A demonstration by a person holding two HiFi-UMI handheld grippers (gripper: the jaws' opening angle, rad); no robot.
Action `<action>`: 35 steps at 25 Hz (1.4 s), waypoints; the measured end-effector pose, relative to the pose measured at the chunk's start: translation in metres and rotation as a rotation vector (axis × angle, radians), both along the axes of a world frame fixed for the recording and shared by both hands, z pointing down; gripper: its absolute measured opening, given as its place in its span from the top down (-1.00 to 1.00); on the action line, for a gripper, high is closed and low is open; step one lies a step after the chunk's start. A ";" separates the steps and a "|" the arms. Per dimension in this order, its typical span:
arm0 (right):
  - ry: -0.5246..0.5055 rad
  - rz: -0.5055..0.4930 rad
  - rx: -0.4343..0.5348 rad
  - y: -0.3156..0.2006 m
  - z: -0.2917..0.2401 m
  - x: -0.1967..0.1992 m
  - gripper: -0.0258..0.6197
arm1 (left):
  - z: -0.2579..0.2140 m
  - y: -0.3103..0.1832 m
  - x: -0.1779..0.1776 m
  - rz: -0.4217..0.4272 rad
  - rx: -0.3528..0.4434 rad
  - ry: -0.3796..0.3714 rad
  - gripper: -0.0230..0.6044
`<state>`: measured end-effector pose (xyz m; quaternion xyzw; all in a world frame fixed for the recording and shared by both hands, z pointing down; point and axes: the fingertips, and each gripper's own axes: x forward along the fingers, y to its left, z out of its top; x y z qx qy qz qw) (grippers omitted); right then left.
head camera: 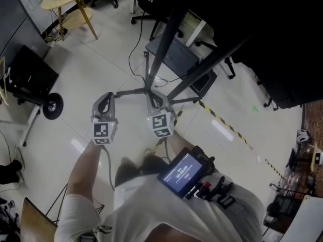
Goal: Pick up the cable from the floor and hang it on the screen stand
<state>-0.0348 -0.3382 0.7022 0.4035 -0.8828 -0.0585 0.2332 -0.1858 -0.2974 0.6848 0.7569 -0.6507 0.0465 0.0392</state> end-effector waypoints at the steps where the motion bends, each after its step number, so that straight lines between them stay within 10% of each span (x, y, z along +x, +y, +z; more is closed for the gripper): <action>1: -0.004 0.000 0.018 0.000 -0.026 0.001 0.83 | -0.021 0.002 0.001 -0.001 0.013 0.005 0.92; 17: -0.132 -0.042 0.309 0.037 -0.365 0.032 0.83 | -0.272 0.025 0.039 0.009 0.174 0.025 0.92; 35: -0.160 -0.034 0.525 0.028 -0.503 0.041 0.83 | -0.303 -0.038 0.070 0.160 0.210 -0.029 0.91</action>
